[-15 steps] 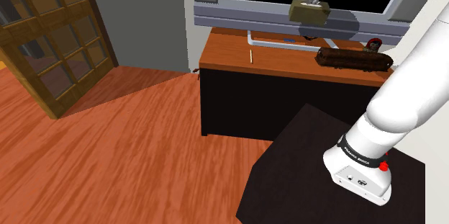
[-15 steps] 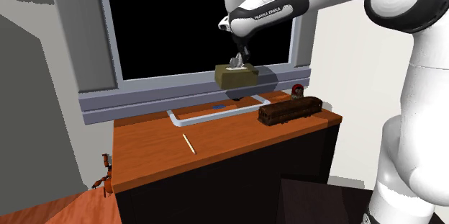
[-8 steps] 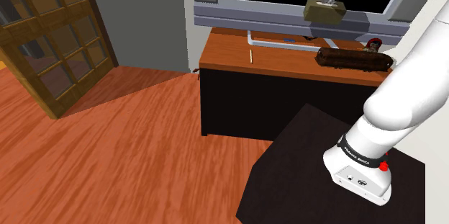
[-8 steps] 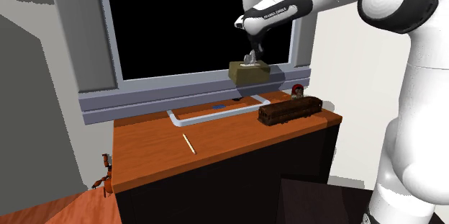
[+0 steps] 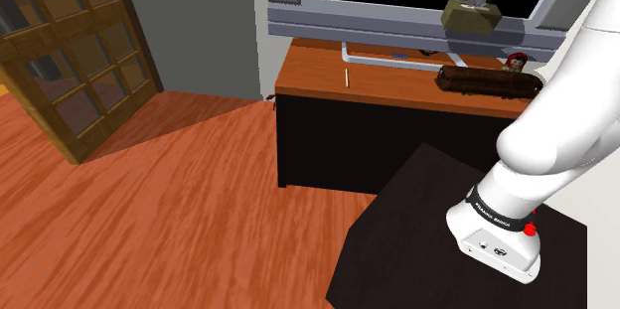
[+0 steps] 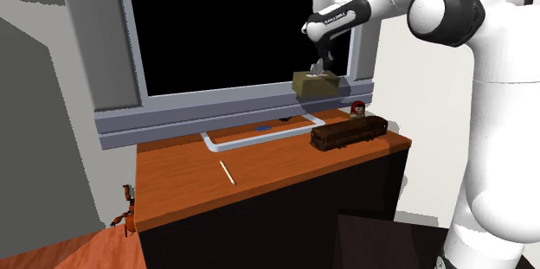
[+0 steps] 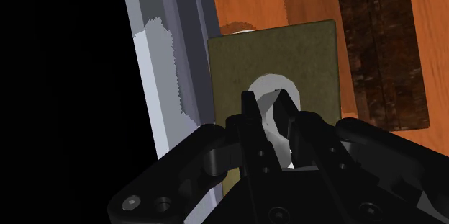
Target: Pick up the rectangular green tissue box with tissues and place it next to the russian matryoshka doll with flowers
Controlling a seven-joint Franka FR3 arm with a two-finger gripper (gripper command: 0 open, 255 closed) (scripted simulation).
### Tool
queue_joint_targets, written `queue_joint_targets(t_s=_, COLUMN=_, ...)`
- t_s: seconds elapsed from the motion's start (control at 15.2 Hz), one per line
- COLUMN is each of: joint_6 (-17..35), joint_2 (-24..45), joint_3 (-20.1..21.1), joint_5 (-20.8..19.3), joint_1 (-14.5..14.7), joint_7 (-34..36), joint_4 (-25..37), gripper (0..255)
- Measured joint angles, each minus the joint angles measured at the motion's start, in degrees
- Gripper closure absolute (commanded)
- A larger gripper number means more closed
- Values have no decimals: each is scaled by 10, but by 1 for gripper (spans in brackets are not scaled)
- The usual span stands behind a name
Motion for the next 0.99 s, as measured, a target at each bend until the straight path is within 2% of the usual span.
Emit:
queue_joint_targets(t_s=0.33, joint_6=10, joint_2=55, joint_3=-9, joint_5=74, joint_1=-66, joint_7=-92, joint_4=62, gripper=255)
queue_joint_targets(t_s=0.46, joint_6=21, joint_2=74, joint_3=-8, joint_5=94, joint_1=-84, joint_7=-111, joint_4=73, gripper=255)
queue_joint_targets(t_s=0.99, joint_6=81, joint_2=80, joint_3=-9, joint_5=91, joint_1=-85, joint_7=-102, joint_4=18, gripper=255)
